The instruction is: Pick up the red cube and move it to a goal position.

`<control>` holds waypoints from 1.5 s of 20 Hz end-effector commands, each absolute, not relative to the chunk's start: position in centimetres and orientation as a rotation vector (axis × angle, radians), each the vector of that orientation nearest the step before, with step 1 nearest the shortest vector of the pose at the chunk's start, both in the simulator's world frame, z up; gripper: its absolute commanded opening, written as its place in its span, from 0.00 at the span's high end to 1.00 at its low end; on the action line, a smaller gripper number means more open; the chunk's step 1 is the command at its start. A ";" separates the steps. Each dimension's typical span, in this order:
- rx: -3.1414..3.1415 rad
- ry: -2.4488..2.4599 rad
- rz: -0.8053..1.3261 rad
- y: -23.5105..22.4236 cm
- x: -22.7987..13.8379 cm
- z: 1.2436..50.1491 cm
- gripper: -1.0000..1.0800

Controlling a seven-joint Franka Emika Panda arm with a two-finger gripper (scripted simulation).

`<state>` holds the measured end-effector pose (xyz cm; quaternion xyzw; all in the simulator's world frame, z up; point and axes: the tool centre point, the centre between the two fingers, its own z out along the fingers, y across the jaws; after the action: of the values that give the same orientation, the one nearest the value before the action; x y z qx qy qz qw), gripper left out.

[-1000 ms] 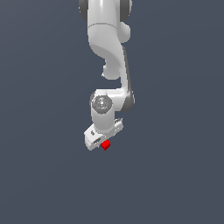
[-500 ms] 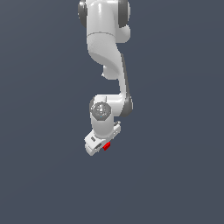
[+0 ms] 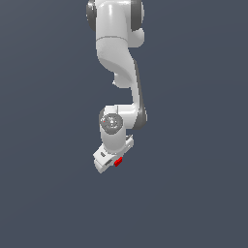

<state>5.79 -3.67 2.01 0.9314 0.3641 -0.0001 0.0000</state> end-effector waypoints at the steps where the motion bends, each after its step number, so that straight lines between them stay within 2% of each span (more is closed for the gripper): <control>1: 2.926 1.145 0.000 -3.6 5.8 2.0 1.00; 12: 2.926 1.144 0.000 -4.6 5.0 4.2 1.00; 30: 2.925 1.145 0.000 -9.4 1.2 15.8 1.00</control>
<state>1.43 -9.09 15.04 0.9313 0.3643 0.0001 0.0003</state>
